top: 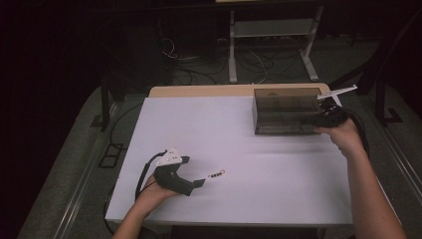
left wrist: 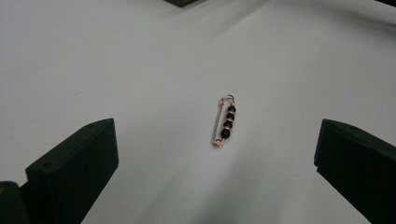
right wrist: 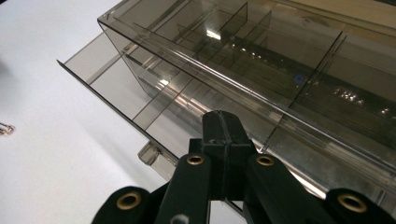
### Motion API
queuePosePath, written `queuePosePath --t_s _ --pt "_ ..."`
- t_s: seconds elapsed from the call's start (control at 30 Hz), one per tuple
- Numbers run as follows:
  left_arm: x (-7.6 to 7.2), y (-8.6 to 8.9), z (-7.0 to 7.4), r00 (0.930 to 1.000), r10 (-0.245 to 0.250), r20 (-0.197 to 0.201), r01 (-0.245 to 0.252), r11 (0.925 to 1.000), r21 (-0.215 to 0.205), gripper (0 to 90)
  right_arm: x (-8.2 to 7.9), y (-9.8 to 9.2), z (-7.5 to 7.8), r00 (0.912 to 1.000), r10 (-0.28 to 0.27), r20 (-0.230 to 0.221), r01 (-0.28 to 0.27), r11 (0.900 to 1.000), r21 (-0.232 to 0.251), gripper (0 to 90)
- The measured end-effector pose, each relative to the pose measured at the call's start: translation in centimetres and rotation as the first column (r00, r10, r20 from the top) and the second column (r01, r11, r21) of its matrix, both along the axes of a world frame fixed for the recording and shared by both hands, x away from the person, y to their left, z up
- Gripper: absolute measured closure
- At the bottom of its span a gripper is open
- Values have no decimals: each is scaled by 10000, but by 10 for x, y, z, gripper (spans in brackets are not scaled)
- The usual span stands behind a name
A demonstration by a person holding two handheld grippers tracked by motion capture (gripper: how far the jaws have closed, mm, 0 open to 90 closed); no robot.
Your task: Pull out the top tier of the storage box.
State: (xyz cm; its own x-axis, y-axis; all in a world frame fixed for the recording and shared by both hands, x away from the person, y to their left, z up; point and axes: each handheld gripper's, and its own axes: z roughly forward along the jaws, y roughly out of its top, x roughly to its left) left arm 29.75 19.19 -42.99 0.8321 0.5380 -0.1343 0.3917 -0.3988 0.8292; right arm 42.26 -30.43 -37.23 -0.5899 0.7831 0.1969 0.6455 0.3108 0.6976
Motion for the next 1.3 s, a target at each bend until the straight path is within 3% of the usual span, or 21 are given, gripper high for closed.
queuePosePath --t_s 0.8,1.3 --pt "0 0 0 10000 -43 27 43 10000 -1 0 -3 6 -7 9998 68 -189 -75 9992 -383 891" --pt "0 0 1 10000 -50 41 50 10000 -29 0 -8 5 -8 9995 65 -294 -76 9993 -370 891"
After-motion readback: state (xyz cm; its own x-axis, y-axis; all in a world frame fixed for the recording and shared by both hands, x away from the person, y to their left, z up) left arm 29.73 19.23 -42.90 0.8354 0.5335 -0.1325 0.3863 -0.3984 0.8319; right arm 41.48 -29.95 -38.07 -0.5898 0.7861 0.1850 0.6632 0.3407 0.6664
